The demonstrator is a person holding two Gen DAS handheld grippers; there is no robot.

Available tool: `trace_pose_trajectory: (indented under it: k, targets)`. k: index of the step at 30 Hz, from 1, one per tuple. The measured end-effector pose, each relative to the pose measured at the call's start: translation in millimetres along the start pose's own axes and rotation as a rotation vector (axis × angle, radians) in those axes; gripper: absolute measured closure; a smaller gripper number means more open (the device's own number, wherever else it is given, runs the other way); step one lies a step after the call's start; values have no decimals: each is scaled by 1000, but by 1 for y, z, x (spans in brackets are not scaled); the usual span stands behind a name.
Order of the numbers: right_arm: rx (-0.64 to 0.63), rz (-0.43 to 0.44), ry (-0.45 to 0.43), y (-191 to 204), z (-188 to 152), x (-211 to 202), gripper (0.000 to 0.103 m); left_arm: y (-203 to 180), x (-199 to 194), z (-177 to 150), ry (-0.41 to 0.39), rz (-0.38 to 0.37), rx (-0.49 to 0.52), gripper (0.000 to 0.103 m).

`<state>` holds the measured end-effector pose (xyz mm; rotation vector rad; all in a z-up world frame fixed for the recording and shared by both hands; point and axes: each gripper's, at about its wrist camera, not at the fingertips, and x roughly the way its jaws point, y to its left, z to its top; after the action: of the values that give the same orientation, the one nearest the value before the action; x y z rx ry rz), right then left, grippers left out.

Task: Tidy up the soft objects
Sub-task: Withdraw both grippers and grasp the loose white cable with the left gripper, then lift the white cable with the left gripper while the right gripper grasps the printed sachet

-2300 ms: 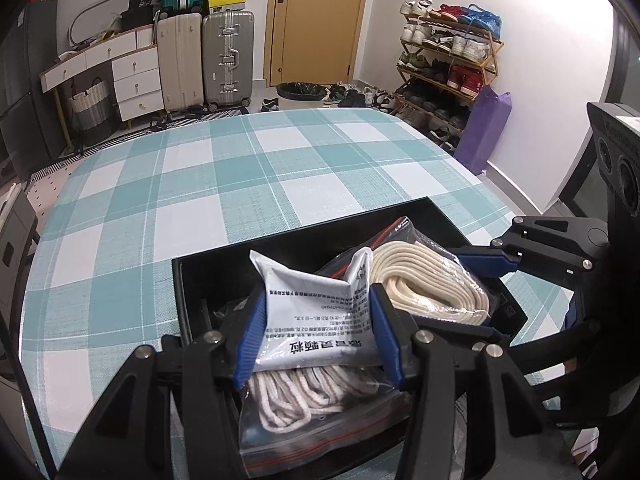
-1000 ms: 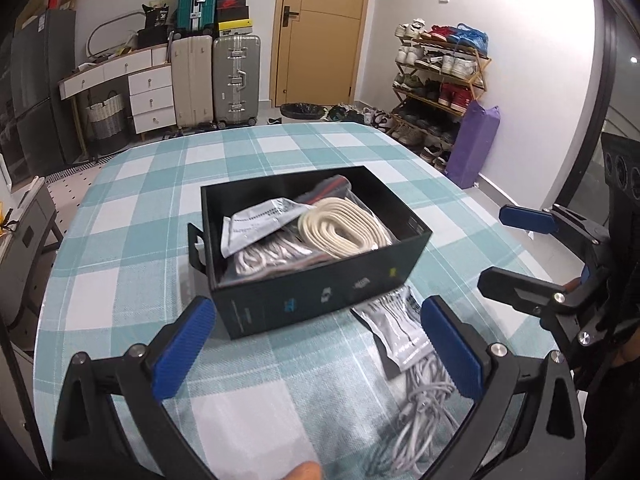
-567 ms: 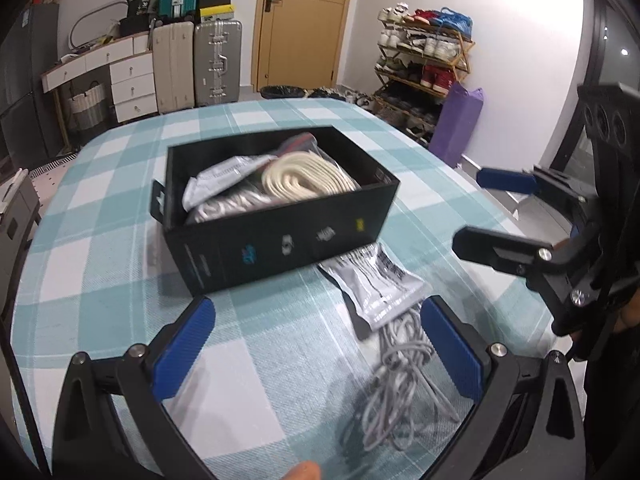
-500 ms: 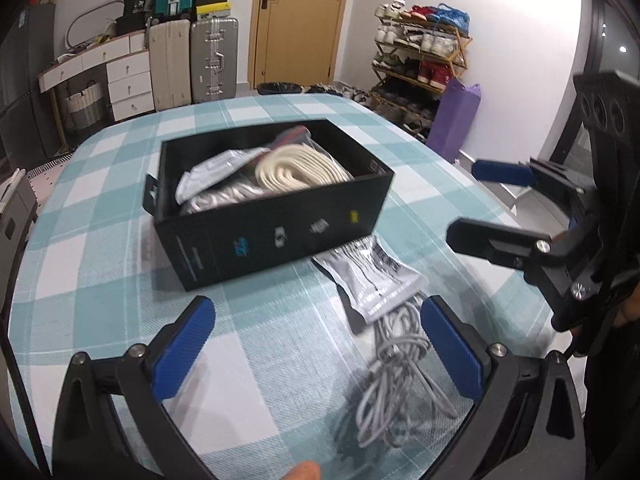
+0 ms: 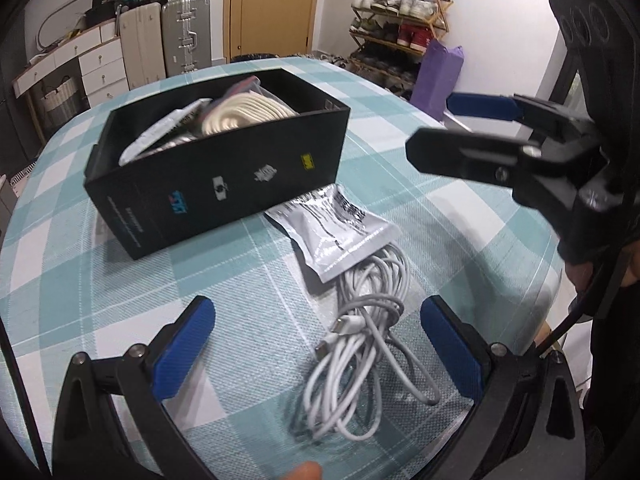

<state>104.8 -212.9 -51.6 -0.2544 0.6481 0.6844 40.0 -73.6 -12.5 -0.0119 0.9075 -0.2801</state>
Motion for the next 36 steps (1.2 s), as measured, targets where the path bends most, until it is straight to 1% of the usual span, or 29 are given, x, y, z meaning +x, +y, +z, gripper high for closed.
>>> trace_pose_trajectory:
  k: [5,9,12,15,18,19,21,22,23,24,25,32,35,36]
  targets:
    - [0,-2,0,-1,0,-1,1,-1,6,-2,28,-2,1,0]
    - [1,-3,1,-1,0,-1,1,-1,14,-3,73,-16,-6,0]
    - [-3,-1,1,-2,-1,-2,1,-6,15,-5,70,-8,25,2]
    - [-2,0,3,-4,-2,-1,1,-9,15,-6,59,-7,45,8]
    - [0,-2,5,-5,-2,-1,1,-15,13,-7,52,-3,74,17]
    - [1,-3,5,-5,-2,-1,1,-16,12,-8,47,6,85,24]
    - [2,4,5,-5,-2,-1,1,-17,9,-8,38,-7,90,33]
    - [-1,2,4,-4,-2,-1,1,-16,7,-8,34,-10,91,41]
    - [-2,2,4,-3,-2,-1,1,-16,6,-9,31,-18,94,46]
    - [-4,4,5,-3,-2,0,1,-14,5,-8,30,-23,97,48]
    - [-5,5,5,-3,-3,0,1,-13,4,-8,27,-31,101,55]
    - [3,9,12,-3,-3,4,1,7,-8,-12,20,-85,61,72]
    - [3,11,16,-3,-4,6,1,14,-11,-14,18,-110,34,75]
    - [5,12,19,-3,-5,7,1,16,-13,-16,16,-106,27,75]
